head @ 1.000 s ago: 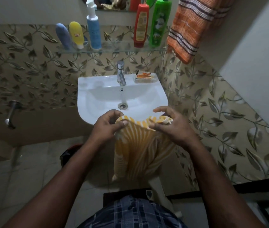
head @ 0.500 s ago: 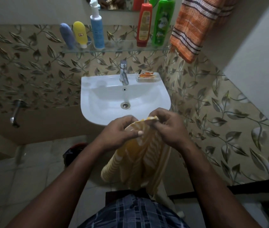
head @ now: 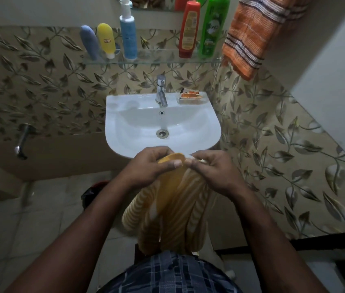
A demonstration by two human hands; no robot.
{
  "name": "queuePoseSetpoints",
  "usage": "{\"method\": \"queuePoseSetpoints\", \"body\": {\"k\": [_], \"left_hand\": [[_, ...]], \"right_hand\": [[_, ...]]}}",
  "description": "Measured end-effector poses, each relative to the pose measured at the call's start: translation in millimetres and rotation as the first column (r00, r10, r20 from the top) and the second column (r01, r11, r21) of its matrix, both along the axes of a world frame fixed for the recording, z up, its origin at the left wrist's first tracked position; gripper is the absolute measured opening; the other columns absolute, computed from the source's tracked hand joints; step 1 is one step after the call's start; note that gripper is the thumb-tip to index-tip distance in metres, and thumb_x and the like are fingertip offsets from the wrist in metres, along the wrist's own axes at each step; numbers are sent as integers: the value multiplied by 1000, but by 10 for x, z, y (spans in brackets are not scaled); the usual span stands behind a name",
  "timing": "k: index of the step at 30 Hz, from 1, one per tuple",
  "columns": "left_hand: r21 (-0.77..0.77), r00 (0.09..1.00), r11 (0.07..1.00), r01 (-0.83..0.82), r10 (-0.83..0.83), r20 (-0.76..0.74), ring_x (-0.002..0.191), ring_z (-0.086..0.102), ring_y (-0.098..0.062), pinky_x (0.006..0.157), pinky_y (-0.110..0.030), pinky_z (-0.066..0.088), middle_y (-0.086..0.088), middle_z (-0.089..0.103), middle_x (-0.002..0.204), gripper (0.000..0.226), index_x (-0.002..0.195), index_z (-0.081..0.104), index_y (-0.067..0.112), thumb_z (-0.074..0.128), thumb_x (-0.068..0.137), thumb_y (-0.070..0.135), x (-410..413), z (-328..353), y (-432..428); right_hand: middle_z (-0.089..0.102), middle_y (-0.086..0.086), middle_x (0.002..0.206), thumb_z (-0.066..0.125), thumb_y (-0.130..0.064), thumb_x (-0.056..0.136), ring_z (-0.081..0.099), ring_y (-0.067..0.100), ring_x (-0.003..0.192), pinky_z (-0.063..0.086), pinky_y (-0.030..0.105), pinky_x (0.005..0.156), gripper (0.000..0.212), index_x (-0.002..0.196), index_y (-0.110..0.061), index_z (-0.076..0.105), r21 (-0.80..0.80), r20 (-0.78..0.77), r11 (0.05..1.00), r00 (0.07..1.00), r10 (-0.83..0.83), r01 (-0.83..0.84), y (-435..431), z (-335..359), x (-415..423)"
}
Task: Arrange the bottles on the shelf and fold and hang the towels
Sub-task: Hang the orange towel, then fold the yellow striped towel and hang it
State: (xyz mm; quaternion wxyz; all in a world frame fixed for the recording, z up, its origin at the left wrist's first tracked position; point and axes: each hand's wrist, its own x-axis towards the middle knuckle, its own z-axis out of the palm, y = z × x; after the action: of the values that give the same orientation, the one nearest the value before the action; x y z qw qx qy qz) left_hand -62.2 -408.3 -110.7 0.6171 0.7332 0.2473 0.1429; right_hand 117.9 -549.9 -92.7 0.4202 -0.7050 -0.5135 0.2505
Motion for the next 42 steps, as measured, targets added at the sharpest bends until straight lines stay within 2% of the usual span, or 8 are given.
{"method": "queuePoseSetpoints", "body": {"k": [6, 11, 17, 21, 29, 33, 37, 42], "left_hand": [[351, 864, 935, 59, 129, -488, 99, 71, -23, 82, -35, 52, -1, 75, 96, 19, 94, 80, 23, 77, 88, 40, -337, -516, 185], [670, 666, 733, -121, 560, -493, 105, 63, -38, 82, -41, 52, -9, 58, 97, 14, 102, 82, 33, 70, 94, 34, -397, -678, 302], [339, 825, 854, -395, 492, -277, 92, 71, -34, 73, -37, 50, -1, 72, 76, 37, 76, 72, 19, 47, 89, 43, -34, -349, 358], [81, 926, 927, -366, 372, -70, 63, 63, -13, 57, -26, 49, 6, 73, 75, 36, 94, 82, 27, 53, 84, 9, 162, -66, -1], [-332, 952, 935, -122, 205, 227, 72, 72, -15, 67, -23, 57, -2, 76, 72, 53, 73, 84, 19, 41, 89, -9, 96, 238, -428], [-310, 980, 942, 129, -74, 184, 108, 70, -43, 105, -62, 48, -18, 78, 107, 28, 101, 83, 13, 71, 90, 36, 109, 154, -494], [-102, 993, 994, -44, 54, 102, 81, 72, -26, 85, -57, 58, -13, 79, 87, 26, 84, 81, 20, 85, 75, 44, 218, 159, -521], [-251, 940, 943, -219, 273, 204, 72, 65, -15, 73, -31, 51, -2, 72, 75, 8, 75, 75, 17, 81, 79, 21, 159, 220, -356]], "right_hand": [[79, -2, 84, 73, -27, 97, 72, 10, 75, 55, 33, 73, 14, 86, -21, 81, 40, -101, 986, 983, -156, 161, -190, -23, 394], [73, 2, 73, 73, -30, 95, 65, 7, 69, 49, 27, 66, 19, 83, -16, 79, -50, -178, 996, 982, 59, -69, -252, 26, 271], [69, 3, 74, 76, -40, 92, 58, 8, 66, 48, 35, 64, 30, 87, -11, 76, -200, 2, 882, 900, 436, -427, -83, 143, -582], [78, -4, 92, 77, -39, 91, 69, 6, 82, 51, 22, 74, 23, 103, -20, 81, -132, 102, 778, 772, 627, -614, -68, 275, -1004], [74, -2, 77, 70, -23, 98, 67, 9, 68, 53, 33, 62, 16, 92, -11, 80, 394, 208, 919, 974, -90, 0, -51, 453, -463], [62, -12, 65, 63, -46, 101, 58, 6, 59, 46, 33, 54, 38, 82, -13, 68, 388, 48, 841, 903, -427, 377, 8, 434, -304], [57, -15, 61, 56, -58, 97, 54, 5, 58, 44, 26, 57, 48, 82, -14, 65, 248, -189, 874, 906, -378, 417, 56, 393, -205], [67, 4, 86, 80, -48, 79, 67, 22, 78, 55, 35, 68, 36, 99, -20, 71, 112, -323, 986, 943, -80, 122, -89, 224, 119]]}}
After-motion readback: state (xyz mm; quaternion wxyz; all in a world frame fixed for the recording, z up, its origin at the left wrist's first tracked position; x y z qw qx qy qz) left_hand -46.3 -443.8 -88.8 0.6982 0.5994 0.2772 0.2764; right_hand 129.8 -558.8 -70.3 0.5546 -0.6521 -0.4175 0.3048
